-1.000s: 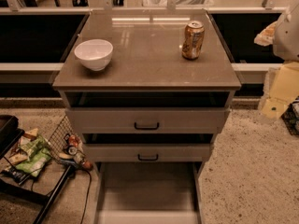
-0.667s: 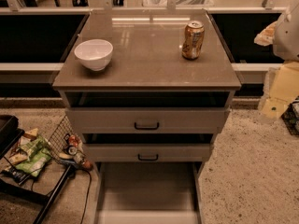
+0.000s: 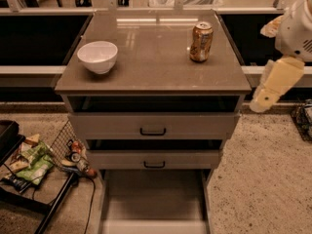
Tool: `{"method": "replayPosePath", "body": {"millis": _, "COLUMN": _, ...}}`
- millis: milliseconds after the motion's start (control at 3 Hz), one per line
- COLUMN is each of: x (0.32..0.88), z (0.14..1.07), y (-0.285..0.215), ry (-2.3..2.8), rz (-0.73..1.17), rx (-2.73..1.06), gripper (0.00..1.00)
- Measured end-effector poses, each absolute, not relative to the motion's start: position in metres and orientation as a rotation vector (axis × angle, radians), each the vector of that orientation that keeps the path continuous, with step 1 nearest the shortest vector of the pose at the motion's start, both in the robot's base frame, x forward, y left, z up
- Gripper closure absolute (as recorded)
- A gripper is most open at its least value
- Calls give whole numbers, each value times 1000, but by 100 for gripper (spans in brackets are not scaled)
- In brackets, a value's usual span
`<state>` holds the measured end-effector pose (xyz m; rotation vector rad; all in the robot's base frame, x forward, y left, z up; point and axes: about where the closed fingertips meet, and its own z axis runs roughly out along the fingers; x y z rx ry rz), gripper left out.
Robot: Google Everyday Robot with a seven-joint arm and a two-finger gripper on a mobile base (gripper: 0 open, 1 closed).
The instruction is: Place orange can into bottom drawer
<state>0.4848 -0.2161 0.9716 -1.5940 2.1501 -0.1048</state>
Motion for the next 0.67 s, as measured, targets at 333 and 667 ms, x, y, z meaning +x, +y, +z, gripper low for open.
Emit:
{"method": "replayPosePath", "body": {"millis": 333, "x": 522, "z": 965, "y": -218, "ry": 2104, "rz": -74, "rx": -1468, "gripper": 0}}
{"method": "replayPosePath", "body": {"millis": 667, "x": 548, "z": 958, "y": -220, "ry": 2076, "rz": -27, "rx": -1350, "gripper": 0}}
